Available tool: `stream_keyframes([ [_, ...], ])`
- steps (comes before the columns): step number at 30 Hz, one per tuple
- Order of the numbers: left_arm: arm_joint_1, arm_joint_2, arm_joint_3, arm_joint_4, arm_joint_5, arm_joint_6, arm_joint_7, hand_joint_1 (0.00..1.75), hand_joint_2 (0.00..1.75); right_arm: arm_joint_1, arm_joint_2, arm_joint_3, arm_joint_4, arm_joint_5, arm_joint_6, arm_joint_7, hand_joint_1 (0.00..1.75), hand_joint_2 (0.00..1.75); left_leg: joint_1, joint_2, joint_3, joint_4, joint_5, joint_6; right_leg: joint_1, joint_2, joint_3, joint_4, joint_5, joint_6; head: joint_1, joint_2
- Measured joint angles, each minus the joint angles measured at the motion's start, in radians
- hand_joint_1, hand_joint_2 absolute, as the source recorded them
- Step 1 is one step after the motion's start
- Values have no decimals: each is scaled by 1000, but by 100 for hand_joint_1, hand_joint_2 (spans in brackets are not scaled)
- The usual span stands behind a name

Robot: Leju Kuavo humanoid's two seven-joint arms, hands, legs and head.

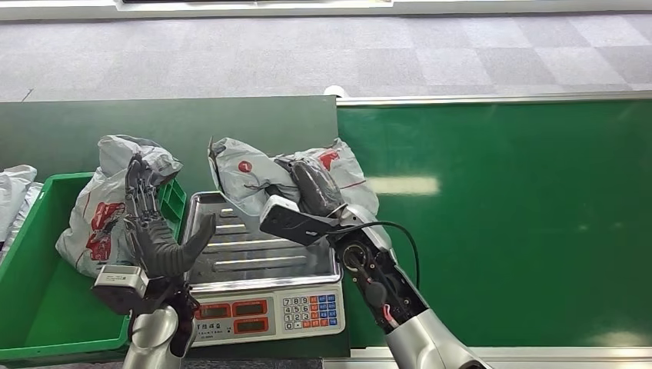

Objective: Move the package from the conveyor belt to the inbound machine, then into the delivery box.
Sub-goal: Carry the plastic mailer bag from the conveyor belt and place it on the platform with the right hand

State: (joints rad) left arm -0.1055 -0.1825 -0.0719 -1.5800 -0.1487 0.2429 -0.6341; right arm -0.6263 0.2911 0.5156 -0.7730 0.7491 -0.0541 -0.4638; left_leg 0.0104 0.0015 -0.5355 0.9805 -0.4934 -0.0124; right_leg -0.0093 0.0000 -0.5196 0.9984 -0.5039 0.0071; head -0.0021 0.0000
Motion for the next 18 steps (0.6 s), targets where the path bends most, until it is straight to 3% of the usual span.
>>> stream_keyframes([
  [13,-8,-14,24,36,-1,-21,0,0,175,-23,46,100,200,4,66,-55,175,175,0,0,0,0,0,0,0,0,-1,0,0,0,0,0],
  [17,-16,-15,32,44,-1,-21,0,0,175,-23,47,144,220,-15,59,-31,0,175,0,0,0,0,0,0,0,0,0,0,0,0,0,0],
  [18,-17,-15,33,45,-1,-21,0,0,175,-24,47,154,224,-21,51,-23,0,175,0,0,0,0,0,0,0,0,0,0,0,0,0,0],
])
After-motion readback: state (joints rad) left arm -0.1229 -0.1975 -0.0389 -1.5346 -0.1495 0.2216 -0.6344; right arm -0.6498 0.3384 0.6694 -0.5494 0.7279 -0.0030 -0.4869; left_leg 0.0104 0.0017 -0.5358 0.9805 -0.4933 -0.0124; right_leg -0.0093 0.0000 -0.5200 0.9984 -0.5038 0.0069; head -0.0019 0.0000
